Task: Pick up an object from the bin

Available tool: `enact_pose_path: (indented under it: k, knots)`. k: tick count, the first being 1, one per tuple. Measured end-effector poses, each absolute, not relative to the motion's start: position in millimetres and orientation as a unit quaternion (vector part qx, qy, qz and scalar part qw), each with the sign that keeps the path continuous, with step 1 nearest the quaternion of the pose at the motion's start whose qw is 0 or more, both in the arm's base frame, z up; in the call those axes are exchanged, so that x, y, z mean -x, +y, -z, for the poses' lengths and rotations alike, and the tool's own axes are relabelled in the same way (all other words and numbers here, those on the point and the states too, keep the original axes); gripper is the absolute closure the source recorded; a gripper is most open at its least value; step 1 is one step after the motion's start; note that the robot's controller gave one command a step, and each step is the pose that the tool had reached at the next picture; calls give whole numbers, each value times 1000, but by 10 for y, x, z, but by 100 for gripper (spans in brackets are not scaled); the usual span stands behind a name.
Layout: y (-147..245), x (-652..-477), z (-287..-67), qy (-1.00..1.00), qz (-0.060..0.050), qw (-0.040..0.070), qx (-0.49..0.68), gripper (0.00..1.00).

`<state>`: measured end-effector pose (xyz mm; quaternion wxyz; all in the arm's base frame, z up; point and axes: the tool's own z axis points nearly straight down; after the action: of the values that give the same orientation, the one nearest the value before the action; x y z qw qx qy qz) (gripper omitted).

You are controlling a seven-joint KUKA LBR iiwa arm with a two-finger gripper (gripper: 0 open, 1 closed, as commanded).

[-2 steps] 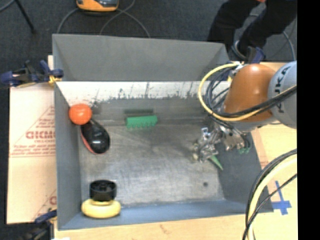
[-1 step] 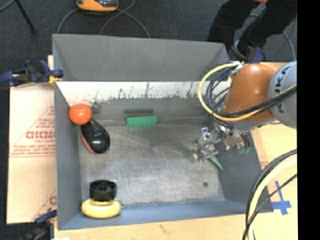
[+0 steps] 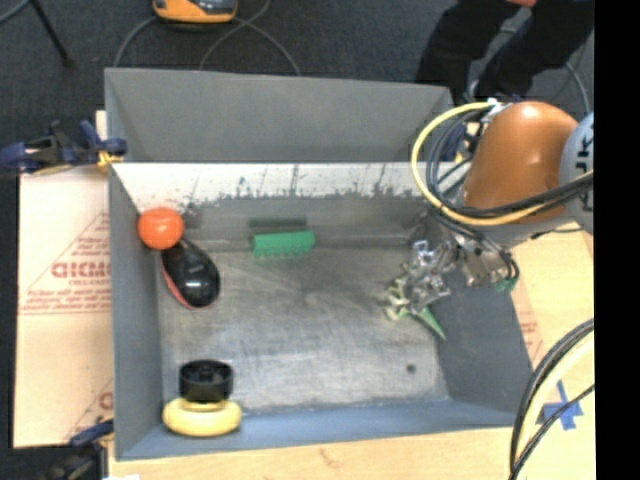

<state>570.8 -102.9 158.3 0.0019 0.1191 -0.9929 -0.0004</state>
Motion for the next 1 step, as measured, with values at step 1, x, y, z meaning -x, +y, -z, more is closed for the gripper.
enact_pose_path:
  k: [1]
  knots:
    - [-995,-5777,-2280,-994,-1,-1,-113,100]
